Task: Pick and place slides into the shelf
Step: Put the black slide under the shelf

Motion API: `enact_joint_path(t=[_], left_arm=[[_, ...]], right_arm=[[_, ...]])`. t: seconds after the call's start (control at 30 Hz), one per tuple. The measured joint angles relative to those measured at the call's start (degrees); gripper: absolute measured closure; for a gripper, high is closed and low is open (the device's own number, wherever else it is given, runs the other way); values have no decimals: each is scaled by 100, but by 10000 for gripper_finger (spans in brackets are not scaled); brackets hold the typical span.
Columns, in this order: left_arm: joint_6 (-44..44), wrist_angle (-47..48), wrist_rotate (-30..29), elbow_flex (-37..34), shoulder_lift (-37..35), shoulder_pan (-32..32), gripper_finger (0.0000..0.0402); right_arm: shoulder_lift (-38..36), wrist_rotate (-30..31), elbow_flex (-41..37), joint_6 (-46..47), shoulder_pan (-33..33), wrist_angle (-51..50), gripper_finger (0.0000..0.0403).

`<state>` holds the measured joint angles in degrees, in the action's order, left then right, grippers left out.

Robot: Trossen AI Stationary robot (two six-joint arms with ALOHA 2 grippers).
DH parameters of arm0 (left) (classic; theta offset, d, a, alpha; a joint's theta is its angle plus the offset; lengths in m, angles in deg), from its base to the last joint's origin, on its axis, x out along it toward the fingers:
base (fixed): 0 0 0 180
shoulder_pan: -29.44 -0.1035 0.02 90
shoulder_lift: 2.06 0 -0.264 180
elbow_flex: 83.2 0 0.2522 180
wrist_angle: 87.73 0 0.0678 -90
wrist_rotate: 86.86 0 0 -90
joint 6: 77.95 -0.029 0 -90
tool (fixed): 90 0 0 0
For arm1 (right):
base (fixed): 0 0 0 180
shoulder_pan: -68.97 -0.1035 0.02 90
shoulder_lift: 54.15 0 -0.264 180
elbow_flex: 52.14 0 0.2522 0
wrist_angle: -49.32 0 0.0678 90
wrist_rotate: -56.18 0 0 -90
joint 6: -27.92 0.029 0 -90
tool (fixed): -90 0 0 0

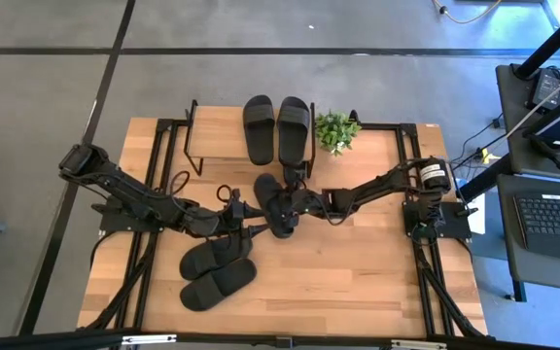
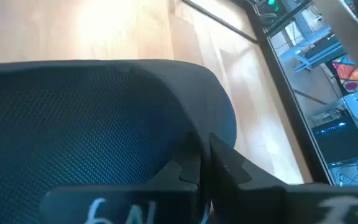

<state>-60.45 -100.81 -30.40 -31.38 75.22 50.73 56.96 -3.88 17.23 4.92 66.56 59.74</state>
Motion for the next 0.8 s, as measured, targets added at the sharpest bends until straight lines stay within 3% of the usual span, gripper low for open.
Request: enact_joint_path(t=[0.8], left_arm=[[-2,198,129,-2,2,13,248]], right_arm=[[96,7,119,65,78,12,342]])
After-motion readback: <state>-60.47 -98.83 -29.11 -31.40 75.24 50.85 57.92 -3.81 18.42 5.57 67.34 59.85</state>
